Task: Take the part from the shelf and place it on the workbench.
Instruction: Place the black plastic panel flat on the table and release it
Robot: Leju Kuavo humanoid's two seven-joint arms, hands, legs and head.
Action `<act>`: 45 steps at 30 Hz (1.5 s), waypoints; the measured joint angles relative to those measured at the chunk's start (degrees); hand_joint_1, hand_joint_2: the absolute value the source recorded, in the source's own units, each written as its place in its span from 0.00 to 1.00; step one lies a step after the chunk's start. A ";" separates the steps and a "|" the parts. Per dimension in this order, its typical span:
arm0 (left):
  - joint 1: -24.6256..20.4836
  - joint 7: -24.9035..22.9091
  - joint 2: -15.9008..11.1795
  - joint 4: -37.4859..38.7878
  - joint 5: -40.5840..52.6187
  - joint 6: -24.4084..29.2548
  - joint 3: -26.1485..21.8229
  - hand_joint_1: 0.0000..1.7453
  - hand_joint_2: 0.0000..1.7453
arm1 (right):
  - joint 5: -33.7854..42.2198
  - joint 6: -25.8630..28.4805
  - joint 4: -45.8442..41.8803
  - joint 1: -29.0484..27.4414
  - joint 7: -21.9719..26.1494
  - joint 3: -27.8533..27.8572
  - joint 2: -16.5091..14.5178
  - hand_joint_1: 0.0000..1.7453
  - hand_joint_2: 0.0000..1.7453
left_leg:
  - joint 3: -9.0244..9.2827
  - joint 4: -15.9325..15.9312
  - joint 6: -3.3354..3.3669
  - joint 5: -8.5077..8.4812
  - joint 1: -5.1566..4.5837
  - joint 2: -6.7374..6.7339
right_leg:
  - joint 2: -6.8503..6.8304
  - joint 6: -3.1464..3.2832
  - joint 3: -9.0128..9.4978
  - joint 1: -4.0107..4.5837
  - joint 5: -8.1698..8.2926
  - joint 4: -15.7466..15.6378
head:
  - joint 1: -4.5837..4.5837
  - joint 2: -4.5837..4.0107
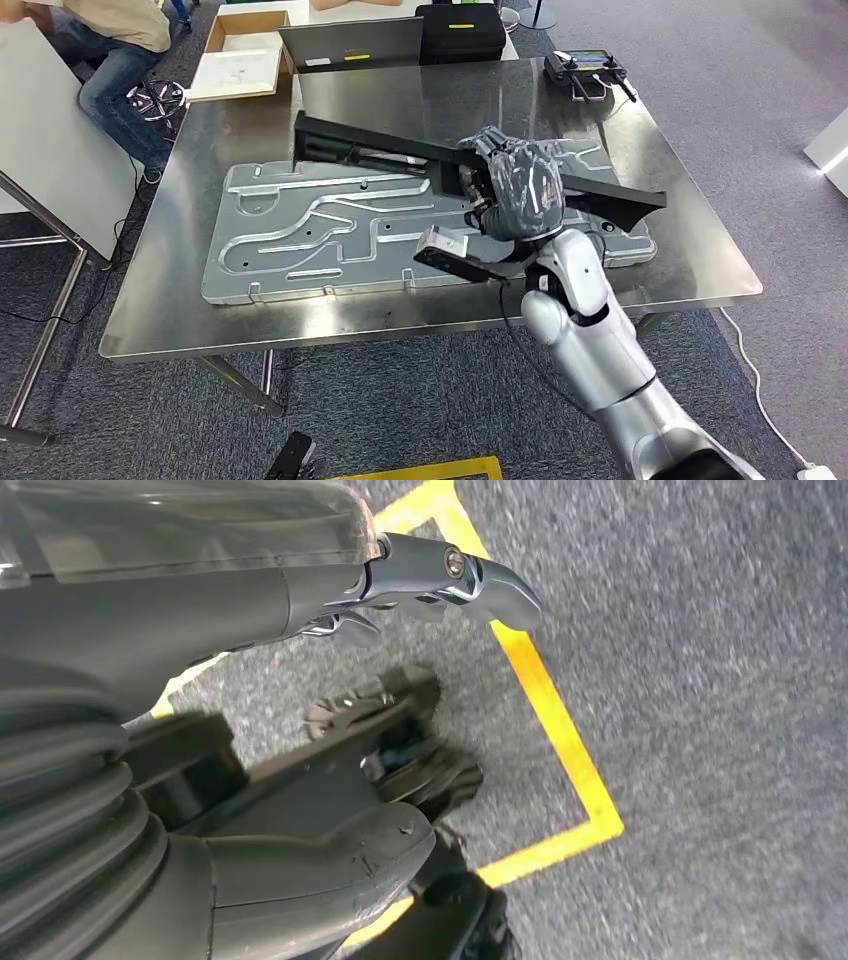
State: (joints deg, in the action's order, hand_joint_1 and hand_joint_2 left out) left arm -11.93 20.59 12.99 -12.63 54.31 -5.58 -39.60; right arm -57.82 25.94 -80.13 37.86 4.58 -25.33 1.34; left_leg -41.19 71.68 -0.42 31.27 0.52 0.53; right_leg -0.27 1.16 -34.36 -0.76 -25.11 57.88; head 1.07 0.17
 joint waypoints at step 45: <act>-0.55 5.40 -0.84 0.00 0.43 -3.86 2.94 0.00 1.00 | 14.65 -21.05 29.74 18.46 22.87 -4.55 10.80 1.00 1.00 | 6.19 -14.30 2.96 -7.78 0.03 -0.22 | 0.17 -3.13 -5.47 -0.11 -4.99 10.01 | -0.10 0.01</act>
State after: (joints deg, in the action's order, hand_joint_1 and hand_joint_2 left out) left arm -12.48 25.99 12.15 -12.63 54.74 -9.44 -36.67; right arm -43.17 4.88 -50.39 56.32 27.45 -29.88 12.14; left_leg -35.00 57.38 2.54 23.49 0.54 0.31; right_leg -0.11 -1.98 -39.83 -0.87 -30.11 67.88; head 0.97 0.18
